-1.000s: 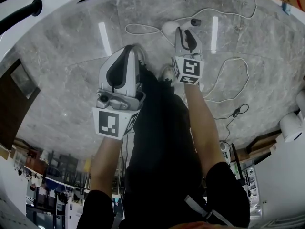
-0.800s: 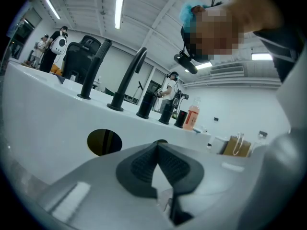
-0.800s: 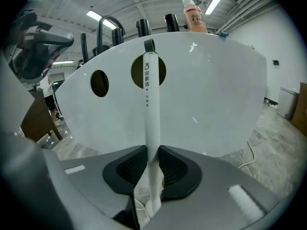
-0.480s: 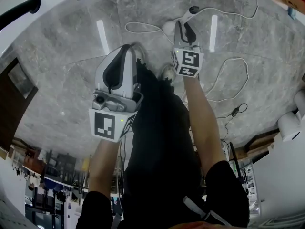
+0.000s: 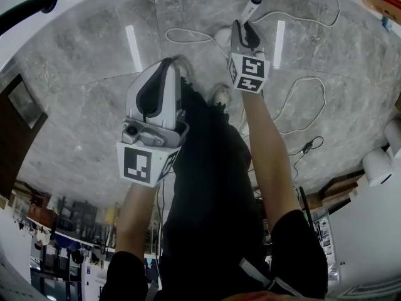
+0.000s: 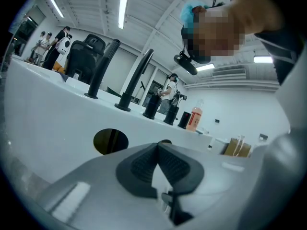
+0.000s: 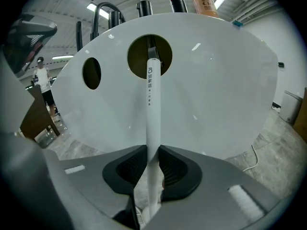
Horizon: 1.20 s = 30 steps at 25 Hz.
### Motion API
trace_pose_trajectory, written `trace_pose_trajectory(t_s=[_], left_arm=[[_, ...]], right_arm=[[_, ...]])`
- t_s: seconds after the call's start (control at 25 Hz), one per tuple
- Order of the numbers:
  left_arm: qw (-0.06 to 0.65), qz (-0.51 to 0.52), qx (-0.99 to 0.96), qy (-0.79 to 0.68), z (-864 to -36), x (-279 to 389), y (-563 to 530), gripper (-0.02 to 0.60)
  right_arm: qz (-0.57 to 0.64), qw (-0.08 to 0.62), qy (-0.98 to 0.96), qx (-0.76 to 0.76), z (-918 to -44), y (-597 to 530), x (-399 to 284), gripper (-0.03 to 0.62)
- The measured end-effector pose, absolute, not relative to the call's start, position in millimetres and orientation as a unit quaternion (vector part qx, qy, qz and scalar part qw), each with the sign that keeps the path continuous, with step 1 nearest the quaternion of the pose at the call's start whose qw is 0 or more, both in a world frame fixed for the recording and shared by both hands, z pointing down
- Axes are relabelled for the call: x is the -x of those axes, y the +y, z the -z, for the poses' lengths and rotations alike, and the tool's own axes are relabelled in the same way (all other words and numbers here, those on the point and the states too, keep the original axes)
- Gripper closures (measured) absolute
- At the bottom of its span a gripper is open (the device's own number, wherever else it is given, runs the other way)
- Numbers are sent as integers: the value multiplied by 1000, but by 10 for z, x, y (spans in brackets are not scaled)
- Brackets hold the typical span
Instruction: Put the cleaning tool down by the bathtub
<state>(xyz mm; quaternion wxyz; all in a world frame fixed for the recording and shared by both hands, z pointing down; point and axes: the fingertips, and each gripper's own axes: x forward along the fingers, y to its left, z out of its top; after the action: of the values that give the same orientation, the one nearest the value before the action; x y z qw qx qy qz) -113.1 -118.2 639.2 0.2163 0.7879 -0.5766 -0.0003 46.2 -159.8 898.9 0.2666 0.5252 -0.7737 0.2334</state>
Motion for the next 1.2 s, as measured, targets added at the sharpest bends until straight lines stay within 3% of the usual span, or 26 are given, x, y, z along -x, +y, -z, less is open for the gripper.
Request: trace_pose_trajectory(t_s=[1.2], left_arm=[[221,4,-782,-583,-6429,1236,-1181,574]], right_arm=[[-259,267,-760,-533,-9151,-1856,-477,511]])
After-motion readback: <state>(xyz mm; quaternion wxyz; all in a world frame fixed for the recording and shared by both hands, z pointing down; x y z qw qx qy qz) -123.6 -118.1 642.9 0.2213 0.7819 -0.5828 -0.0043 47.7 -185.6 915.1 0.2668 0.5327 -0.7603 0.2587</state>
